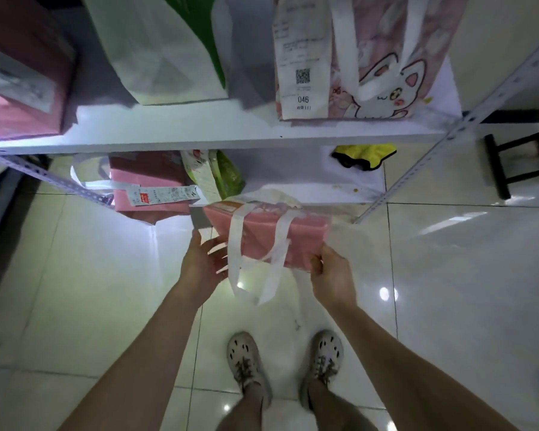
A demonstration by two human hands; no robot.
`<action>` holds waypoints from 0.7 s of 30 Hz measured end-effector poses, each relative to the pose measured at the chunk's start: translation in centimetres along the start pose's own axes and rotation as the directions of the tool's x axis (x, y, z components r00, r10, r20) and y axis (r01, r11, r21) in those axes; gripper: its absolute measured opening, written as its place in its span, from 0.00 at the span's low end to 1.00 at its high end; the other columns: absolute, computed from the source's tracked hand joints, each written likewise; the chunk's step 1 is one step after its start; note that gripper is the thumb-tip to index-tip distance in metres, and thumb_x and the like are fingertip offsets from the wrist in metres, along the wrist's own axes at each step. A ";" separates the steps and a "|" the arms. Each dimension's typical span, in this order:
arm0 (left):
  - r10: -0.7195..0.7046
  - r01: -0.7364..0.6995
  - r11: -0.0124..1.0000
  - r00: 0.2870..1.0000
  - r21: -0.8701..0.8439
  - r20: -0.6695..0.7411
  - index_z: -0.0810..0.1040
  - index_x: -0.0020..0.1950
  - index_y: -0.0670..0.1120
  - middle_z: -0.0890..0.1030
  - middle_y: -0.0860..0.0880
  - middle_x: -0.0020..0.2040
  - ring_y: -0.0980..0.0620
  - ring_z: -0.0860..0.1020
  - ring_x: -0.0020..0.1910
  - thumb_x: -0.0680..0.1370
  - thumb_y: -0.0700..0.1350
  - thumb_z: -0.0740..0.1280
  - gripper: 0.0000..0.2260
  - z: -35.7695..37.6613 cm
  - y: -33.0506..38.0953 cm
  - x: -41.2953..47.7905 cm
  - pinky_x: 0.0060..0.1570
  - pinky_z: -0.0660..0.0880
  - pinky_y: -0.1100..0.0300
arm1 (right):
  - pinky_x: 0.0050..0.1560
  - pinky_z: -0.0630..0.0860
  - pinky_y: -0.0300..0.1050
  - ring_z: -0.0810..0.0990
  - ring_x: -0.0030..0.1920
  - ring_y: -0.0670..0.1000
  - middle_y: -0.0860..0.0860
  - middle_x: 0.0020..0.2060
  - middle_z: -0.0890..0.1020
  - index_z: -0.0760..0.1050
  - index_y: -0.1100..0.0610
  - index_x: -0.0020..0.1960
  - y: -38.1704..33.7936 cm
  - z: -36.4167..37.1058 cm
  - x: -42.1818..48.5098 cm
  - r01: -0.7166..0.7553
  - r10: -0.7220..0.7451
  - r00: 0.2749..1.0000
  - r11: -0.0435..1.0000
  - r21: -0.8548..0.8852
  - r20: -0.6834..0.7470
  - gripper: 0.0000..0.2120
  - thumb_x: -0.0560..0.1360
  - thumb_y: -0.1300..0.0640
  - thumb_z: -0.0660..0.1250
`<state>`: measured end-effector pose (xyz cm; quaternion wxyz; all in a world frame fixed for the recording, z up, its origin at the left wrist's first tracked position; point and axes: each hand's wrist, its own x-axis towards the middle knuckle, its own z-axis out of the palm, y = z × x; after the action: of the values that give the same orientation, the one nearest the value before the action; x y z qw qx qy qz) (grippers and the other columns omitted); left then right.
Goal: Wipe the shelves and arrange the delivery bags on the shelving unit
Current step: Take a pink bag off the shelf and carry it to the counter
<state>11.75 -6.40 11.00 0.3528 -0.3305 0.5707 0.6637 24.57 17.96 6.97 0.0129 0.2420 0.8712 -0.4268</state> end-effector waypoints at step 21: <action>0.616 -0.330 0.285 0.782 0.900 0.092 0.81 0.71 0.45 0.84 0.42 0.64 0.38 0.82 0.62 0.83 0.51 0.71 0.18 -7.1 7.3 -26.0 0.53 0.75 0.54 | 0.54 0.82 0.51 0.85 0.52 0.52 0.47 0.60 0.83 0.81 0.52 0.62 -11.5 -7.3 -24.0 0.169 -0.159 0.986 0.958 -0.231 0.058 0.12 0.82 0.60 0.62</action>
<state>19.72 -16.56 35.77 0.1719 0.0010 0.9418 0.2888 42.17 7.61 25.62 0.0228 0.1575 0.9323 -0.3249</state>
